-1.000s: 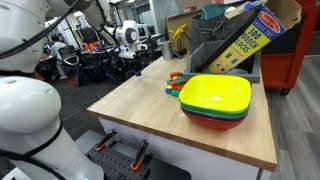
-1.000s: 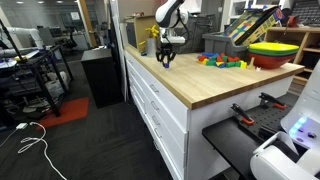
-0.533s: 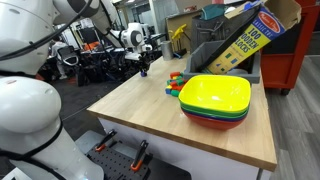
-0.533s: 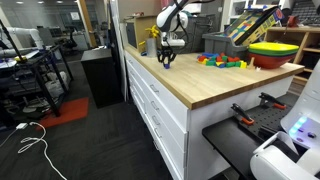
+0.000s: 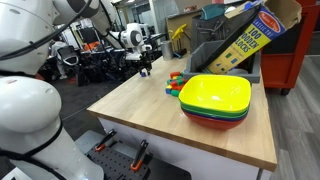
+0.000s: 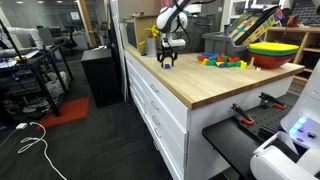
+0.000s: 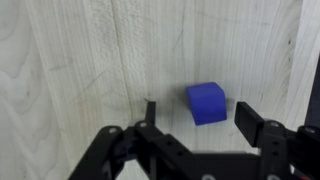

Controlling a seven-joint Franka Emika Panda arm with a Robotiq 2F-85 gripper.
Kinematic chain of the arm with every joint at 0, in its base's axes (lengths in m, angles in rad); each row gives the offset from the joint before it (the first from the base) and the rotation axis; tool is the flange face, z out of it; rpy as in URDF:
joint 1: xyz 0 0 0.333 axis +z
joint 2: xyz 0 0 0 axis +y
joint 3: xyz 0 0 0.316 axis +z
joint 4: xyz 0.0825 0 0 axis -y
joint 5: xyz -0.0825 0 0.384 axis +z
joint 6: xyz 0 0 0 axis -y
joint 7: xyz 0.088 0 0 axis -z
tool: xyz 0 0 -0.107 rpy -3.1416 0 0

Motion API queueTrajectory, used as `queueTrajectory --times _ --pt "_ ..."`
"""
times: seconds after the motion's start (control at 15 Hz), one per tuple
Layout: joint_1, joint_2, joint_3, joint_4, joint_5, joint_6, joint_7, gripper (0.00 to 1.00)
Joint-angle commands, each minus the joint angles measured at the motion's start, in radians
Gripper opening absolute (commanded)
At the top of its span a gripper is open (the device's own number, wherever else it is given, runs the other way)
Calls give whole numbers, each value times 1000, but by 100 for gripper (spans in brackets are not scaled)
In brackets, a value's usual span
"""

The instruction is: Move one blue block to the left.

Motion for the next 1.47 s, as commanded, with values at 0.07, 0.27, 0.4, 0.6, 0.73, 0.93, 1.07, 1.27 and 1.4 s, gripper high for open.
queueTrajectory --times 0.07,0.27,0.4,0.6,0.73,0.93,1.07,1.27,1.4 --pt "-3 -81 -7 -42 1 -39 -6 100" --pt "-8 -129 -11 -51 3 -98 9 100" --pt "-13 -164 -21 -59 1 -160 22 100" --pt "-32 -218 -36 -82 6 -250 28 100" --pt "-50 -252 -45 -110 10 -280 33 100" --pt "-88 -302 -55 -172 33 -292 27 100" --pt "-116 -335 -61 -223 47 -276 22 100" --pt "-160 -388 -73 -306 70 -258 1 100" --pt "-185 -428 -82 -361 81 -255 -18 100"
